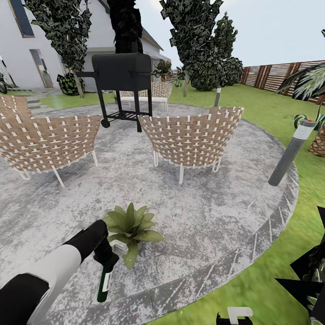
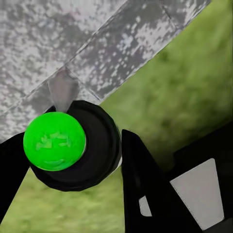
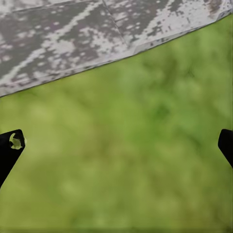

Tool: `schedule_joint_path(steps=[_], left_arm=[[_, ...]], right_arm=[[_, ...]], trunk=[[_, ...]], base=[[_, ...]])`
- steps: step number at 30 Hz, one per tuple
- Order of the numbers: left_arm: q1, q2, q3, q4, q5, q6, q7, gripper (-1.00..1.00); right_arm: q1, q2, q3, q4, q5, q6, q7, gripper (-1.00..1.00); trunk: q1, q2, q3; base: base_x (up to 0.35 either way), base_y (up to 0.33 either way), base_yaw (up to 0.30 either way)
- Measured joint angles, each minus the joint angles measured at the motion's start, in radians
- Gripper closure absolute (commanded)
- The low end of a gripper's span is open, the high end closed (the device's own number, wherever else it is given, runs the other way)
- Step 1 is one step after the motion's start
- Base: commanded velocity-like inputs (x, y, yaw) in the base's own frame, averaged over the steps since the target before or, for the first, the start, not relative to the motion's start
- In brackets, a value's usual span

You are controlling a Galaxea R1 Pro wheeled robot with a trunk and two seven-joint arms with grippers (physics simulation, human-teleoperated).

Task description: Pick up the pesticide atomizer in the garden and spray insectifuge to fully cover both potted plants in the garden.

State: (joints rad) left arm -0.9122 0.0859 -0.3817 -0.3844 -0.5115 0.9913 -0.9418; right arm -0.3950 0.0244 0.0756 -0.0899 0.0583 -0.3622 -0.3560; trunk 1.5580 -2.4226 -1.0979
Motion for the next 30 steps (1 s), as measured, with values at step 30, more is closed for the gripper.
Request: schedule_joint_path(steps=[30], left_arm=[[-0.058,-0.082,0.002,-0.061,0.01,0.012,-0.003,1.0]], right_arm=[[0.0,0.0,0.0,0.021,-0.001,-0.002,-0.001,-1.0]], trunk=[[0.0,0.0,0.0]], base=[[0.0,0.0,0.0]])
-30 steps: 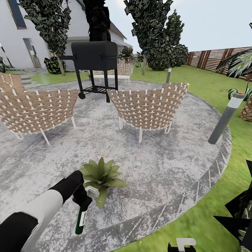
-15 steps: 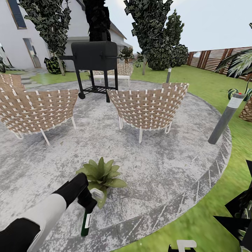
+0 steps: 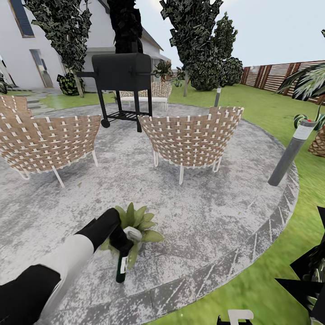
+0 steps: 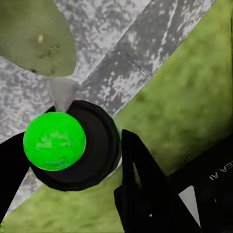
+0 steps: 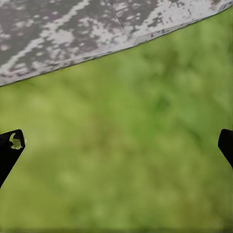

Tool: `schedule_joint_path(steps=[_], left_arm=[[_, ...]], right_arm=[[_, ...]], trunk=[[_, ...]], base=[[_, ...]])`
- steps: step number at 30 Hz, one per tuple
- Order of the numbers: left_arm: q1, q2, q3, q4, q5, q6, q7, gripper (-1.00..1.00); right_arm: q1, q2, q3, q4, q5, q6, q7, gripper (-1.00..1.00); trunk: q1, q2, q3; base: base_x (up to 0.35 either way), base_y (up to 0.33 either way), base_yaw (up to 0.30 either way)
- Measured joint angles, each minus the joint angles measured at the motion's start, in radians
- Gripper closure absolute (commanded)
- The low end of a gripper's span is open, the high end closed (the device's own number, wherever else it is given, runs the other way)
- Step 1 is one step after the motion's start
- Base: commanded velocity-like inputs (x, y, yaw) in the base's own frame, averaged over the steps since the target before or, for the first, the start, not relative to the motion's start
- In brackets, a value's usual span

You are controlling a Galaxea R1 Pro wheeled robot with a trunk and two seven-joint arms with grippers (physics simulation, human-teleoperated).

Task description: Pick up the pesticide atomizer in the garden and spray insectifuge to fully cover both potted plants in the garden.

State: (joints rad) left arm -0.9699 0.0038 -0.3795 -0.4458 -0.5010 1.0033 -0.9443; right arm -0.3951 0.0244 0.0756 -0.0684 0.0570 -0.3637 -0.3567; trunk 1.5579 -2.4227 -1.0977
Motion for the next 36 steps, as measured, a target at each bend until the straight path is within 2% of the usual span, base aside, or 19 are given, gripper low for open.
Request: schedule_joint_path(steps=[3,8,12,14,16,17,19,21,22,24,26,27,29,32,36], left_arm=[[-0.063,-0.004,-0.001,0.006,0.0,-0.001,-0.023,1.0],[-0.127,0.004,-0.003,0.01,-0.003,-0.002,-0.066,1.0],[-0.135,0.005,-0.016,0.013,-0.002,-0.001,-0.07,1.0],[-0.13,0.001,-0.048,0.014,-0.001,-0.001,-0.07,1.0],[-0.128,-0.013,-0.083,0.013,0.004,0.002,-0.071,1.0],[-0.127,-0.033,-0.094,0.014,0.008,0.004,-0.072,1.0],[-0.125,-0.056,-0.104,0.014,0.005,0.003,-0.072,1.0],[-0.124,-0.058,-0.11,0.015,0.0,0.0,-0.072,1.0],[-0.124,-0.056,-0.109,0.016,-0.001,0.0,-0.072,1.0],[-0.123,-0.034,-0.108,0.021,-0.005,-0.003,-0.072,1.0],[-0.124,0.003,-0.106,0.027,-0.006,-0.004,-0.074,1.0],[-0.124,0.025,-0.107,0.028,-0.007,-0.006,-0.089,1.0],[-0.124,0.051,-0.107,0.028,-0.004,-0.005,-0.136,1.0],[-0.124,0.059,-0.112,0.028,-0.005,-0.006,-0.188,1.0],[-0.123,0.064,-0.114,0.029,-0.007,-0.008,-0.196,1.0]], right_arm=[[0.0,0.0,0.0,0.0,0.0,0.0,0.0,-1.0],[0.0,0.0,0.0,0.0,0.0,0.0,0.0,-1.0],[0.0,0.0,0.0,0.0,0.0,0.0,0.0,-1.0],[0.0,0.0,0.0,0.0,0.0,0.0,0.0,-1.0],[0.0,0.0,0.0,0.0,0.0,0.0,0.0,-1.0],[0.0,0.0,0.0,0.0,0.0,0.0,0.0,-1.0],[0.0,0.0,0.0,0.0,0.0,0.0,0.0,-1.0],[0.0,0.0,0.0,0.0,0.0,0.0,0.0,-1.0],[0.0,0.0,0.0,0.001,0.0,0.0,0.0,-1.0],[0.0,0.0,0.0,0.001,0.0,0.0,0.0,-1.0],[0.0,0.0,0.0,0.001,0.0,0.0,0.0,-1.0],[0.0,0.0,0.0,0.001,0.0,0.0,0.0,-1.0],[0.0,0.0,0.0,0.001,0.0,0.0,0.0,-1.0],[0.0,0.0,0.0,0.001,0.0,0.0,0.0,-1.0],[0.0,0.0,0.0,0.001,0.0,0.0,0.0,-1.0]], trunk=[[0.0,0.0,0.0],[0.0,0.0,0.0],[0.0,0.0,0.0],[0.0,0.0,0.0],[0.0,0.0,0.0],[0.0,0.0,0.0],[0.0,0.0,0.0],[0.0,0.0,0.0],[0.0,0.0,0.0],[0.0,0.0,0.0],[0.0,0.0,0.0],[0.0,0.0,0.0],[0.0,0.0,0.0],[0.0,0.0,0.0],[0.0,0.0,0.0]], base=[[0.0,0.0,0.0],[0.0,0.0,0.0],[0.0,0.0,0.0],[0.0,0.0,0.0],[0.0,0.0,0.0],[0.0,0.0,0.0],[0.0,0.0,0.0],[0.0,0.0,0.0],[0.0,0.0,0.0],[0.0,0.0,0.0],[0.0,0.0,0.0],[0.0,0.0,0.0],[0.0,0.0,0.0],[0.0,0.0,0.0],[0.0,0.0,0.0]])
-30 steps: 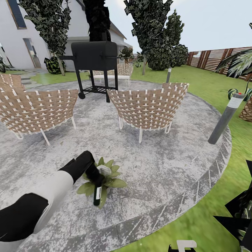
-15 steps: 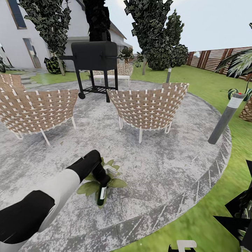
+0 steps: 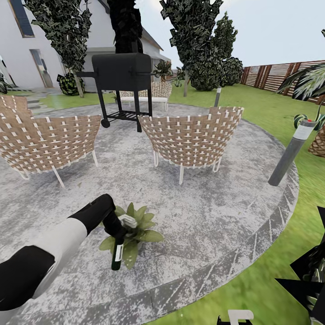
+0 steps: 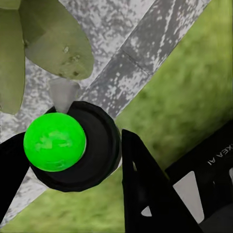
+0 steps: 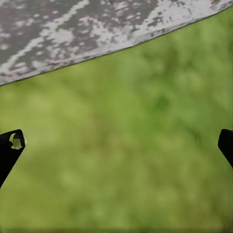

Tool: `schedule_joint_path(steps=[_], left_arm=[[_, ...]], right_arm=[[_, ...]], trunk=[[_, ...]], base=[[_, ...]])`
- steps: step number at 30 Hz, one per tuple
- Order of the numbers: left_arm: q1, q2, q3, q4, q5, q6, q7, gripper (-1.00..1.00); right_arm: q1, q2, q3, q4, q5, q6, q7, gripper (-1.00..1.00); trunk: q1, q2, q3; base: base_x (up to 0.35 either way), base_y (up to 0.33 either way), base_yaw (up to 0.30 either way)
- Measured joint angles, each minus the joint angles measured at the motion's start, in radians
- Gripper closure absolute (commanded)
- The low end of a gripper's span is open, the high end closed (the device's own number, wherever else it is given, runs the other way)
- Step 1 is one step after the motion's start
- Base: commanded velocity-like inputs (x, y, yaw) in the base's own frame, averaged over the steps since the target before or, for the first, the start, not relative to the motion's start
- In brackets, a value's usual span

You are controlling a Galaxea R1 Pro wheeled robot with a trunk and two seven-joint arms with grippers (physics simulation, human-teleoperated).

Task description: Pick up the pesticide atomizer in the garden and spray insectifuge to fully cover both potted plants in the garden.

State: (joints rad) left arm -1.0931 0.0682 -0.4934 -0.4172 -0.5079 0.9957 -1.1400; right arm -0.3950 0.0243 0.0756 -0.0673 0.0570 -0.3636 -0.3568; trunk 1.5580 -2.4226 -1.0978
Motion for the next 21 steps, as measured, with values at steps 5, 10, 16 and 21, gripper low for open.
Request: schedule_joint_path(steps=[5,10,16,21], left_arm=[[0.01,0.066,-0.001,0.002,-0.002,-0.009,-0.001,1.0],[0.064,0.077,-0.001,0.001,-0.004,-0.01,0.0,1.0],[0.126,0.069,0.0,-0.003,-0.003,-0.012,0.008,1.0],[0.147,0.072,0.002,-0.014,-0.003,-0.012,0.009,1.0]], right_arm=[[0.0,0.0,0.0,0.0,0.0,0.0,0.0,-1.0],[0.0,0.0,0.0,0.0,0.0,0.0,0.0,-1.0],[0.0,0.0,0.0,0.0,0.0,0.0,0.0,-1.0],[0.0,0.0,0.0,0.0,0.0,0.0,0.0,-1.0]], trunk=[[0.0,0.0,0.0],[0.0,0.0,0.0],[0.0,0.0,0.0],[0.0,0.0,0.0]], base=[[0.0,0.153,0.0],[0.0,0.239,0.0],[0.0,0.027,0.0],[0.212,0.102,0.0]])
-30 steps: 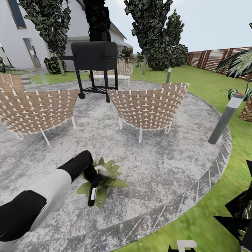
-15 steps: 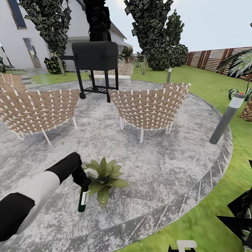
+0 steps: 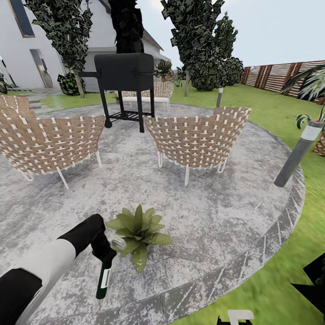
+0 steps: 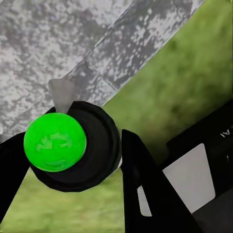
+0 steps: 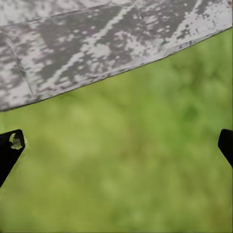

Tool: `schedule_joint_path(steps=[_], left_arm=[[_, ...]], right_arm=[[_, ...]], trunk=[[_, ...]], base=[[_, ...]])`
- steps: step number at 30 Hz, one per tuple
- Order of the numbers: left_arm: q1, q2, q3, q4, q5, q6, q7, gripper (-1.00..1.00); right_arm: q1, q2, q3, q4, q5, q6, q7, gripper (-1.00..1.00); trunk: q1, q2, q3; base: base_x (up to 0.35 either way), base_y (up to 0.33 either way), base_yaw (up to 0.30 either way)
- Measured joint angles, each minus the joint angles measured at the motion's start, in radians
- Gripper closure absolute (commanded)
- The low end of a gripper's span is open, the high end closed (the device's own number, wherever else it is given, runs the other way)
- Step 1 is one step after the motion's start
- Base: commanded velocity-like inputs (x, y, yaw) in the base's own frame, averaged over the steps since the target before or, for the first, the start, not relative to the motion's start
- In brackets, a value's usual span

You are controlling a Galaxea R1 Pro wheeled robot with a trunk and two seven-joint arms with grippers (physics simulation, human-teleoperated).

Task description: Pick up the pesticide atomizer in the garden and spray insectifuge to fully cover both potted plants in the garden.

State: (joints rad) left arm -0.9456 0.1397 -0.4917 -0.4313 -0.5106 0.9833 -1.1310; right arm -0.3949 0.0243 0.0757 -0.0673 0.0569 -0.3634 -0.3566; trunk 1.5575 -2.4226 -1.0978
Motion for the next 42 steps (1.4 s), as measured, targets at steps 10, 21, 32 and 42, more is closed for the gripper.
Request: schedule_joint_path(steps=[10,21,32,42], left_arm=[[-0.007,-0.004,0.0,-0.006,0.003,0.001,-0.009,1.0],[-0.135,-0.034,-0.108,-0.006,-0.021,0.001,-0.158,1.0],[-0.138,-0.034,-0.15,-0.006,-0.085,-0.001,-0.245,1.0],[-0.13,-0.036,-0.15,-0.005,-0.081,-0.003,-0.248,1.0]], right_arm=[[0.0,0.0,0.0,0.0,0.0,0.0,0.0,-1.0],[0.0,0.0,0.0,0.0,0.0,0.0,0.0,-1.0],[0.0,0.0,0.0,0.001,0.0,0.0,0.0,-1.0],[0.0,-0.002,0.0,0.005,0.0,0.0,-0.002,-1.0]], trunk=[[0.0,0.0,0.0],[0.0,0.0,0.0],[0.0,0.0,0.0],[0.0,0.0,0.0]], base=[[0.144,0.071,0.0],[0.0,0.0,0.0],[0.18,0.0,0.0],[0.127,0.0,0.0]])
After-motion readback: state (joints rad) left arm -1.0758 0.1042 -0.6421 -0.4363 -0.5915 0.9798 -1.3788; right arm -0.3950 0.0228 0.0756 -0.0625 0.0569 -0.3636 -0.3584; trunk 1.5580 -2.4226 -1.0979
